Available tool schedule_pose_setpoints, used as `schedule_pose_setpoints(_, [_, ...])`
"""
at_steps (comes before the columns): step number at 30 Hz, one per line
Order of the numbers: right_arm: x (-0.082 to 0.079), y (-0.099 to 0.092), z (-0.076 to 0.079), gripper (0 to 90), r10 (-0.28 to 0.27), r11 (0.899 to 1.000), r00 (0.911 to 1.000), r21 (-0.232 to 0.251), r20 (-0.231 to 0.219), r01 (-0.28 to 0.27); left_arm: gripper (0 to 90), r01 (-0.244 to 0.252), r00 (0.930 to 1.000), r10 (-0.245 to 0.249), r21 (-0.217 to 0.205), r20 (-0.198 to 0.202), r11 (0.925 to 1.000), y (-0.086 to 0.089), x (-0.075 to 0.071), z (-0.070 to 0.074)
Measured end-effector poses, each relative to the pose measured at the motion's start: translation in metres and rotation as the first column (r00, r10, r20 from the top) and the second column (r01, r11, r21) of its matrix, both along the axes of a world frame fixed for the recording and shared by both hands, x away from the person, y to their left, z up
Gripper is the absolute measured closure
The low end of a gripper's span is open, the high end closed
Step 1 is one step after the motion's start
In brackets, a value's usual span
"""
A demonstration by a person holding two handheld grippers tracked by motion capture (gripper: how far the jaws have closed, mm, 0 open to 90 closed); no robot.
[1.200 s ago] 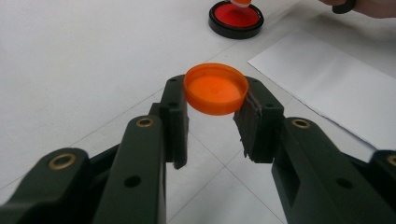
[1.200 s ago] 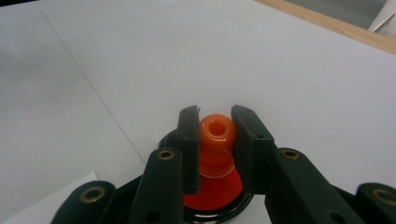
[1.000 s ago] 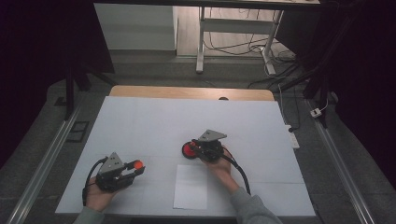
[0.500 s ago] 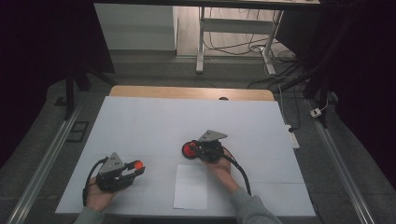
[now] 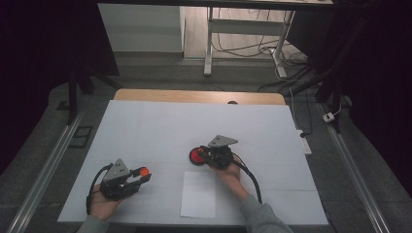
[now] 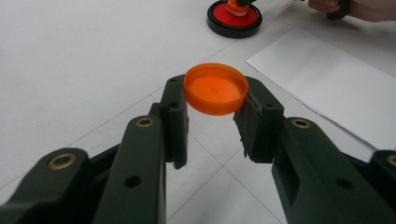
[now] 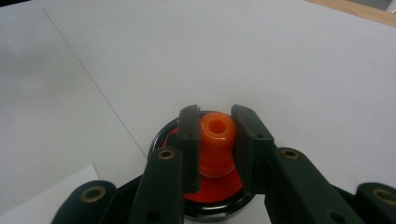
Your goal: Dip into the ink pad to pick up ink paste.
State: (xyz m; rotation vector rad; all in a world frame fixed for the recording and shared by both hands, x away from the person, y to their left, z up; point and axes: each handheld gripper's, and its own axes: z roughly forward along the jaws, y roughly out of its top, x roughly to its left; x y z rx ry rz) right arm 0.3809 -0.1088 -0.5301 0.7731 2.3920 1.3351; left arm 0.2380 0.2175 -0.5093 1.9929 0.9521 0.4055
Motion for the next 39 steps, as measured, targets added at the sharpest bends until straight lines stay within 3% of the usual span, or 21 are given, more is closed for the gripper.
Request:
schedule_pose_setpoints(17, [-0.001,0.002,0.0,73.3,-0.002,1.0,0.9998,-0.011,0.019,0.002,65.3,0.0,1.0,0.0,0.001,0.0,1.0,-0.001,0.0,0.0])
schedule_pose_setpoints(22, [0.002,-0.003,0.002,73.2,0.006,1.0,0.9998,0.024,-0.019,-0.006,65.3,0.001,1.0,-0.001,-0.005,0.008,1.0,0.0,0.0,0.001])
schedule_pose_setpoints(23, [0.002,-0.005,0.004,73.2,0.009,0.998,0.9997,0.061,-0.023,-0.008,65.3,0.001,1.0,-0.001,-0.005,0.01,1.0,0.001,0.0,0.001])
schedule_pose_setpoints(25, [0.002,-0.008,0.011,73.2,0.007,0.996,0.9999,0.093,-0.012,-0.006,65.3,-0.002,1.0,0.002,-0.007,0.009,1.0,0.001,0.0,0.001])
schedule_pose_setpoints(30, [-0.002,-0.01,0.02,73.2,0.018,0.994,0.9998,0.106,-0.003,-0.017,65.3,0.004,1.0,-0.003,-0.006,0.009,1.0,0.0,0.0,0.001])
schedule_pose_setpoints(39, [-0.004,-0.007,0.021,73.2,0.026,0.995,0.9997,0.092,-0.004,-0.025,65.3,0.003,1.0,-0.003,-0.005,0.008,1.0,0.001,0.0,0.0])
